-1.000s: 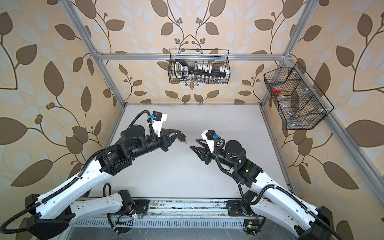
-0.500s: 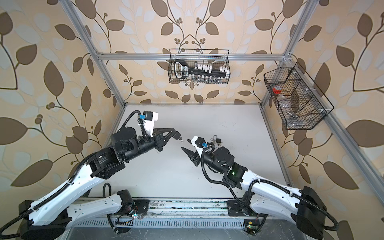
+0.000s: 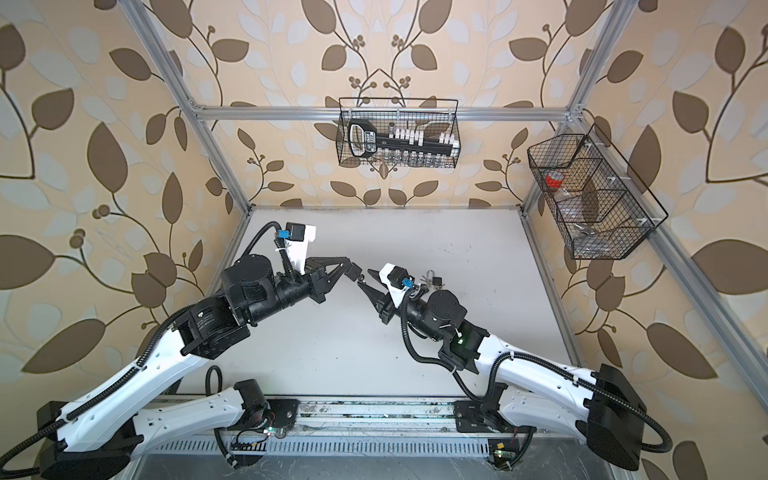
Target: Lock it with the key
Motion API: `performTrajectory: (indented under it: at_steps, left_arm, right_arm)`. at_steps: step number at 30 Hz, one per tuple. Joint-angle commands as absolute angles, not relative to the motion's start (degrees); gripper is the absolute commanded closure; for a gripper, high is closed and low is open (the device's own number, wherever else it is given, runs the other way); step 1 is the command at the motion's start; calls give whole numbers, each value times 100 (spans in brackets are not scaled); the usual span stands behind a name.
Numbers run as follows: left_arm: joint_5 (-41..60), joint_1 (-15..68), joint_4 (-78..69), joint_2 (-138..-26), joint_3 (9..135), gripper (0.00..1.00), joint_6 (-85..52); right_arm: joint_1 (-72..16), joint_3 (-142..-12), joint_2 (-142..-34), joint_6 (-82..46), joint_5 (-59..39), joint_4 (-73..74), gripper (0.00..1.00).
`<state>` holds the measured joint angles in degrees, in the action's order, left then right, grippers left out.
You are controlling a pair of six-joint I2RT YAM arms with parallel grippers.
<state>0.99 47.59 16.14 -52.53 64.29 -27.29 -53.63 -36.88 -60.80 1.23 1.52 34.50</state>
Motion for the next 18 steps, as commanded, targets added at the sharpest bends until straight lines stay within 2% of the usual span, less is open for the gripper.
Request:
performTrajectory:
  at_steps: [1,5,9,18]
  left_arm:
    - [-29,4764,1358,-5082,6361,100,-2795]
    - [-51,4765,1349,-5049,6326,100,-2804]
    - [-15,4764,1355,-5054,6337,100,-2809]
    - [-25,4768,1383,-5027,6325,100,-2813]
  right_arm:
    - [-5409,-3925,-6142,94,172,3423,67]
    - [-5427,-3972,-6146,132,232,3297,70]
    - [-5431,-3996,-6141,114,191,3254,80]
    - [-5428,-3978,-6135,62,145,3209,93]
